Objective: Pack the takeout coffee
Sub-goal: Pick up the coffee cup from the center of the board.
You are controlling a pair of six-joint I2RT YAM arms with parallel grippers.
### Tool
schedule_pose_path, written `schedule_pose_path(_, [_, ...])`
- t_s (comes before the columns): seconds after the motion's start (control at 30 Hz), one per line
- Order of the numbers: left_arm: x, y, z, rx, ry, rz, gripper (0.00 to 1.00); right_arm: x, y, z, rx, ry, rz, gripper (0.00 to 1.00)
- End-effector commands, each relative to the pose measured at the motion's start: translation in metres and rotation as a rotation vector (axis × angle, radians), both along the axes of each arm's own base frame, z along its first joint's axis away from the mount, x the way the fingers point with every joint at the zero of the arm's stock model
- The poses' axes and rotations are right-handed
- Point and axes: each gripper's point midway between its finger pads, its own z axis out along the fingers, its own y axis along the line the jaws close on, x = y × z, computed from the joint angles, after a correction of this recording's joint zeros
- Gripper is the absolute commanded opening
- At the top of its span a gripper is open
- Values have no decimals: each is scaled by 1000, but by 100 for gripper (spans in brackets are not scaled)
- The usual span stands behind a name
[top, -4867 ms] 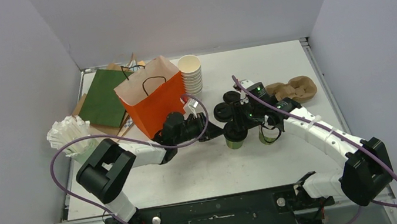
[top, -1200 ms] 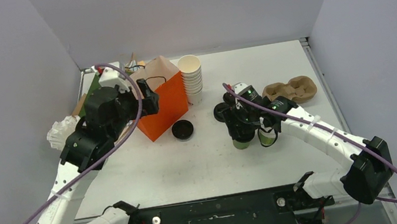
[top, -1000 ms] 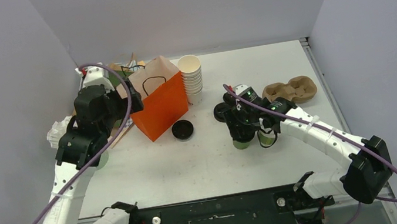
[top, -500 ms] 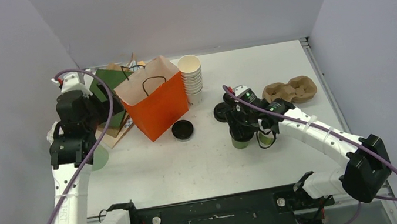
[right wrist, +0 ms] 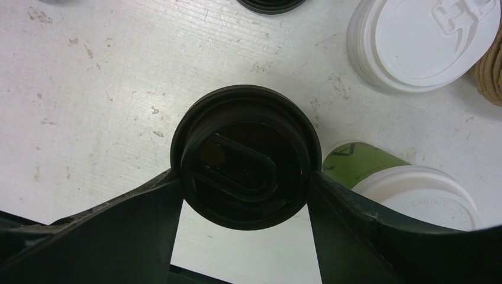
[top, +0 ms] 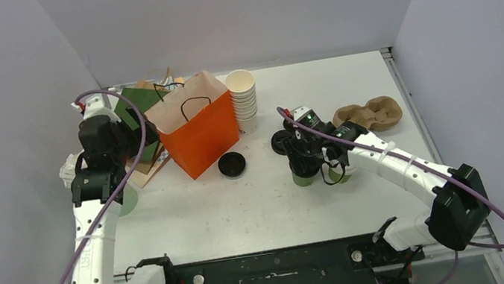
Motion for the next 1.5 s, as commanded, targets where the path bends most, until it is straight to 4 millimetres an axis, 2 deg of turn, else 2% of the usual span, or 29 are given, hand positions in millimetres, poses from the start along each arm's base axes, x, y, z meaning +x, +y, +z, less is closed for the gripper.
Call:
schedule_pose_path(0.0, [10, 1, 14, -14, -70, 7, 97, -18, -7, -31, -93, 121, 36, 71])
schedule_pose_path(0.2, [10, 4, 8, -17, -64, 14, 97, -32, -2, -51, -128, 209, 67, 71])
schedule_pose_path(0.37, [12, 0, 1, -30, -55, -3, 97, -27, 0, -44, -122, 187, 60, 70])
schedule_pose_path(0.43, [13, 0, 2, -30, -57, -2, 97, -20, 2, -33, -111, 150, 53, 70])
schedule_pose_path(0.6, [18, -1, 13, -33, -73, -17, 96, 8, 10, 17, -67, -1, 20, 70])
schedule_pose_path(0.67, [20, -3, 19, -34, -83, -33, 93, 17, 14, 39, -33, -61, 10, 71])
schedule_pose_path(0.77, [23, -7, 29, -33, -104, -60, 86, 22, 16, 61, 7, -125, 9, 71])
schedule_pose_path(0.9, [29, -8, 34, -35, -101, -67, 82, 25, 18, 78, 45, -185, 15, 70])
schedule_pose_path(1.07, [44, -15, 29, -61, -71, -97, 79, 26, 17, 91, 65, -230, 32, 68])
schedule_pose_path(1.27, [61, -11, 16, -58, -22, -69, 74, 27, 20, 111, 104, -290, 58, 66])
schedule_pose_path(1.47, [67, -16, 2, -61, 52, -88, 63, 32, 21, 148, 155, -396, 75, 63])
